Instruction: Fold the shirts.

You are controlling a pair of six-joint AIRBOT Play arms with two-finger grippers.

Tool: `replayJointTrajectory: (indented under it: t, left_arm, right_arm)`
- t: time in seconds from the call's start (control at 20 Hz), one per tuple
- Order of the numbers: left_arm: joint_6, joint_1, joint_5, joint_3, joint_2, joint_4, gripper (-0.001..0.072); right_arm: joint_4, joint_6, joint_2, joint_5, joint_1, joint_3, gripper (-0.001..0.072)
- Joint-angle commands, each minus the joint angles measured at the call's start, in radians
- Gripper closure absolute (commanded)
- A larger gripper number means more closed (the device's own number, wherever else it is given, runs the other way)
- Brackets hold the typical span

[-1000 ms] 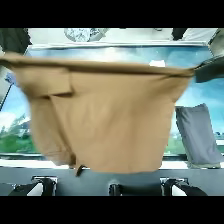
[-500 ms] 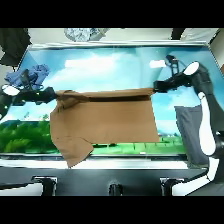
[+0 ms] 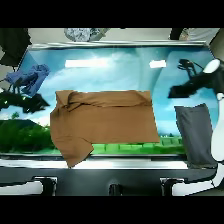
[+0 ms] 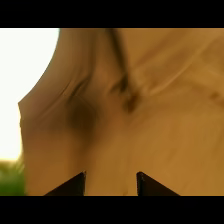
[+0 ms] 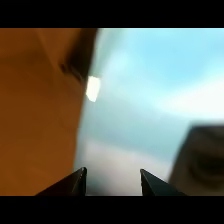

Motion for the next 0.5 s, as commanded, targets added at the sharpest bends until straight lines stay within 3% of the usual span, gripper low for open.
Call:
replayJointTrajectory:
  t: [0.0,0.2,0.45]
  left_arm:
    - [0.003,0.066,-0.097,-0.223,0.087,0.122,0.031]
    - [0.083,0.061,0.041,-0.491,0.136,0.117,0.0311]
    - [0.109,0.054,0.125,-0.541,0.135,0.114,0.0312]
  right_arm:
    - [-0.087,-0.061,0.026,0.262,-0.067,-0.015,0.0296]
    - [-0.074,-0.069,0.037,0.241,-0.024,-0.056,0.0296]
    - [-0.074,-0.089,0.037,0.194,0.033,-0.056,0.0293]
